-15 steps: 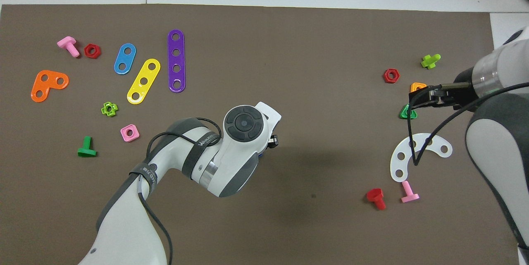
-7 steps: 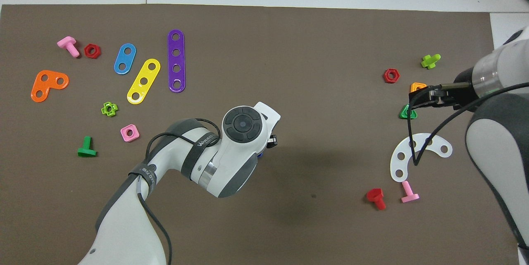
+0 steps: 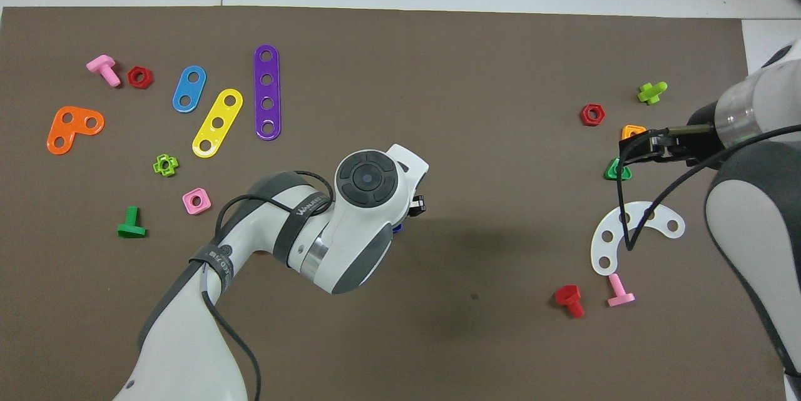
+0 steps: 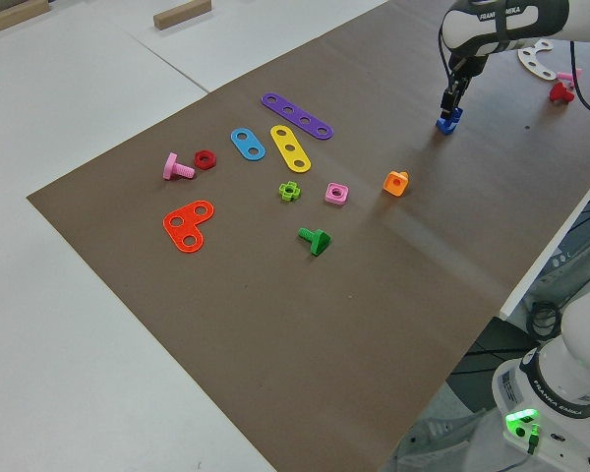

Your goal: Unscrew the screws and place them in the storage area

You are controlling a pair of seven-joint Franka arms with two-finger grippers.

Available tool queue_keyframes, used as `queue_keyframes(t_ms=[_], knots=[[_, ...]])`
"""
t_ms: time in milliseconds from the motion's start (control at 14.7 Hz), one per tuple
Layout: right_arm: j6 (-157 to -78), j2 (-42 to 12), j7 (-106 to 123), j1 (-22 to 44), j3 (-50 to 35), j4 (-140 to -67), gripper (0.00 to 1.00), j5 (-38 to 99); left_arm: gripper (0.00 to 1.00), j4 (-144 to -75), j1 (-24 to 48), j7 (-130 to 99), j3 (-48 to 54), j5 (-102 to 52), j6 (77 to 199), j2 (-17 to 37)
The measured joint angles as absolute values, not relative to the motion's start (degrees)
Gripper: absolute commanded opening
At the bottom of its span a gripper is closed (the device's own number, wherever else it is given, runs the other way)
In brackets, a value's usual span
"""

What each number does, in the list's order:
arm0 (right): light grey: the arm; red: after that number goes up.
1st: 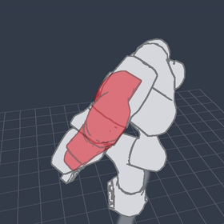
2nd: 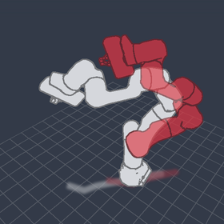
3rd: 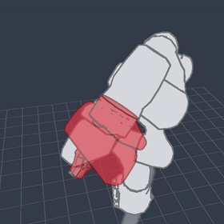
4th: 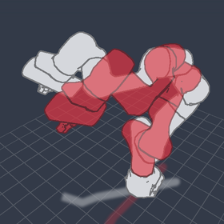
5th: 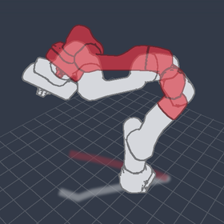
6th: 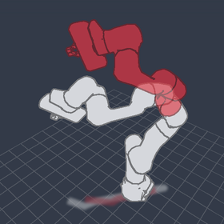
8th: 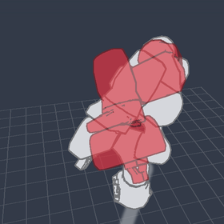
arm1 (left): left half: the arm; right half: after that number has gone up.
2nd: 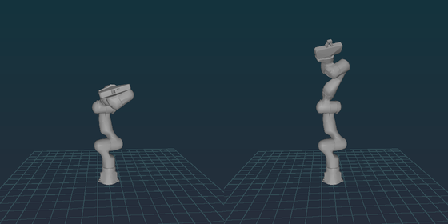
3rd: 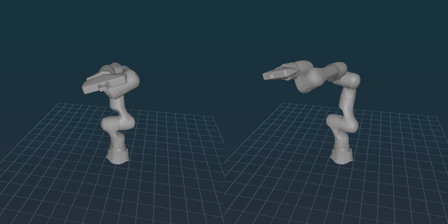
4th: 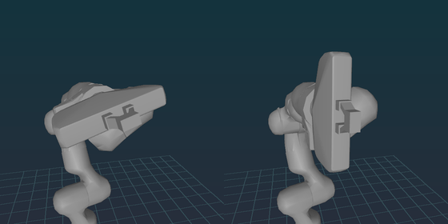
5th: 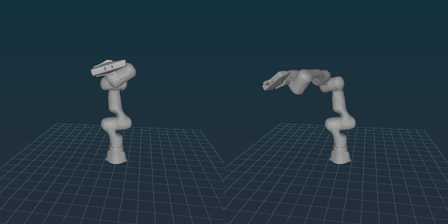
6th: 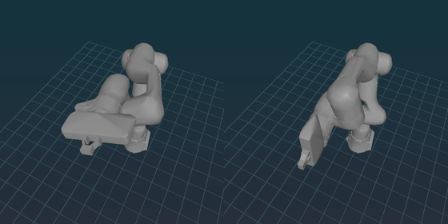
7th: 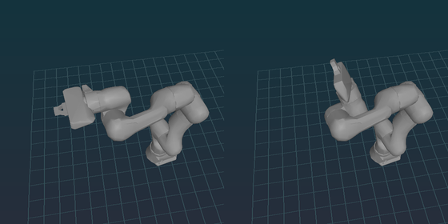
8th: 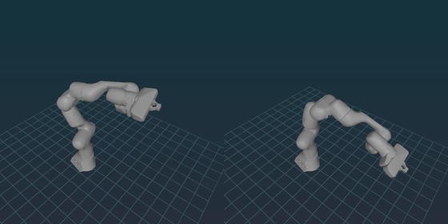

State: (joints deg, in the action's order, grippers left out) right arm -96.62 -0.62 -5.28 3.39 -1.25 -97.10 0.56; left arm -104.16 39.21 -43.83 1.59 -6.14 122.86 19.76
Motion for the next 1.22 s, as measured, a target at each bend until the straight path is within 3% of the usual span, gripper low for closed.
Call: queue_keyframes(t_ms=[340, 680, 884, 1224], knots=[[-96.6, -0.6, -5.3, 3.4, -1.2, -97.1, 1.00, 0.6, 0.00, -94.1, 35.1, -43.4, 0.8, -6.4, 110.2, 17.7], [-96.7, -0.6, -5.3, 3.4, -1.5, -97.1, 0.99, 0.6, 0.00, -94.9, 22.3, -26.3, 0.4, -6.4, 110.2, 18.2], [-97.1, -0.6, -6.2, 5.5, -1.7, -97.3, 0.99, 0.6, 0.00, -98.7, 17.9, -18.7, 0.4, -6.4, 114.8, 18.0], [-100.6, -0.7, -15.6, 12.9, -1.9, -100.4, 0.99, 0.6, 0.00, -115.6, 16.1, -11.2, 0.4, -6.4, 130.5, 15.0]])
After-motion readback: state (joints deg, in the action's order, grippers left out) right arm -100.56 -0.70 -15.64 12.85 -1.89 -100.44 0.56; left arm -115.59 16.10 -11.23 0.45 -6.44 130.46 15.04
